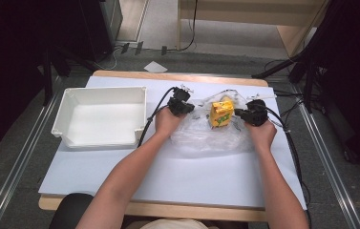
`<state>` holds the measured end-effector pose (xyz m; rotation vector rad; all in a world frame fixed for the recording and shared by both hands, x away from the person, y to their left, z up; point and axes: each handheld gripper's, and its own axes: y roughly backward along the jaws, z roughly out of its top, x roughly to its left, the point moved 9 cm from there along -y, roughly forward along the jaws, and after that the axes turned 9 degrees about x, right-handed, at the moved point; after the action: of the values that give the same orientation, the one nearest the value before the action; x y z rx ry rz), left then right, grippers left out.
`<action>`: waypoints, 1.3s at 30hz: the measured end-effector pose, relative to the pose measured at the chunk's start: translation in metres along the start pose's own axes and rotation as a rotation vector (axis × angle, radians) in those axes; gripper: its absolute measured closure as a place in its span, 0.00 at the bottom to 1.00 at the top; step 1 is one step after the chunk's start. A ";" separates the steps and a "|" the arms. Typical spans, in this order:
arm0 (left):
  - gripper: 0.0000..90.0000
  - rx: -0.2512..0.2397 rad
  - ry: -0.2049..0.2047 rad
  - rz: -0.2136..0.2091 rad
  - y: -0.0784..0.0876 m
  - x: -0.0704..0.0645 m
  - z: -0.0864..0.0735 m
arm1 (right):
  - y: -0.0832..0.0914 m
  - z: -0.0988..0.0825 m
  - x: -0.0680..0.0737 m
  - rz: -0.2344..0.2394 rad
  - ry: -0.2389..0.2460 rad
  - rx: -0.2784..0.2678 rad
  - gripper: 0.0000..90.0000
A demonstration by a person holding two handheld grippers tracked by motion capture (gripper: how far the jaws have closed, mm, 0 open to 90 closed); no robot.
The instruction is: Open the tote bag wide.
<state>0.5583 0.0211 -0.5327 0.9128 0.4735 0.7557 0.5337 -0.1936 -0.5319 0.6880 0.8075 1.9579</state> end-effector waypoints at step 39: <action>0.98 -0.023 0.095 0.091 0.008 0.037 -0.008 | 0.022 -0.037 -0.052 -0.151 -0.070 -0.003 1.00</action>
<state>0.5747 0.0564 -0.5323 0.8847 0.5082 0.8886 0.5191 -0.2578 -0.5471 0.6710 0.7909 1.7893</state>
